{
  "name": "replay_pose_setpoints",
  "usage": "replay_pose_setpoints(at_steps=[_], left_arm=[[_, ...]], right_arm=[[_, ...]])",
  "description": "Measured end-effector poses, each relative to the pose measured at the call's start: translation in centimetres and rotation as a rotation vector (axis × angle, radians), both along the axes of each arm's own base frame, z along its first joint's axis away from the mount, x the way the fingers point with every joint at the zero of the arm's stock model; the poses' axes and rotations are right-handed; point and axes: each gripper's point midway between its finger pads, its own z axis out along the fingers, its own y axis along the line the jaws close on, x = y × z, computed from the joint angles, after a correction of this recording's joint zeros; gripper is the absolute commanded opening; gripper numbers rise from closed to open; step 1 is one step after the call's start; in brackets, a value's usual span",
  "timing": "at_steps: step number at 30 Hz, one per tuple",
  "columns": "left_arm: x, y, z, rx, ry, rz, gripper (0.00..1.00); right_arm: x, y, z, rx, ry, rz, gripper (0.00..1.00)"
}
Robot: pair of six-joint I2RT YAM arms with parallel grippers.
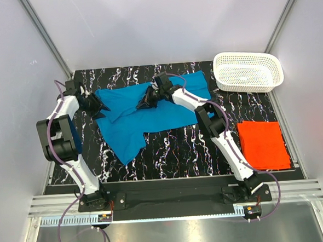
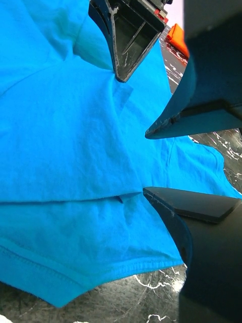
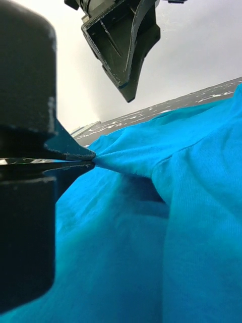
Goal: Fold and stack the t-shirts
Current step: Fold the tshirt
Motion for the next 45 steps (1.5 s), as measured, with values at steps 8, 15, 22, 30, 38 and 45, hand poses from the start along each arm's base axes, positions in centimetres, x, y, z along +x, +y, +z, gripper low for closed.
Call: replay_pose_setpoints(at_steps=[8, 15, 22, 30, 38, 45], left_arm=[[1.0, 0.4, 0.0, 0.019, -0.015, -0.022, 0.54], [0.4, 0.2, -0.9, 0.02, -0.008, -0.048, 0.57], [-1.7, -1.0, -2.9, -0.005, 0.057, -0.072, 0.56], [-0.7, -1.9, -3.6, -0.025, 0.039, -0.09, 0.52], [-0.1, -2.0, -4.6, -0.044, 0.063, -0.076, 0.34], [1.0, -2.0, -3.5, -0.052, 0.032, -0.067, 0.21]], right_arm=[[-0.9, -0.4, -0.2, 0.0, 0.041, 0.035, 0.2], [-1.4, -0.7, -0.7, -0.022, 0.015, 0.074, 0.41], [-1.6, -1.0, -1.2, -0.046, -0.01, 0.092, 0.41], [-1.3, -1.1, -1.8, -0.071, -0.029, 0.085, 0.39], [-0.6, -0.4, -2.4, -0.074, -0.058, 0.083, 0.33], [-0.9, -0.1, -2.7, -0.083, -0.052, 0.091, 0.2]])
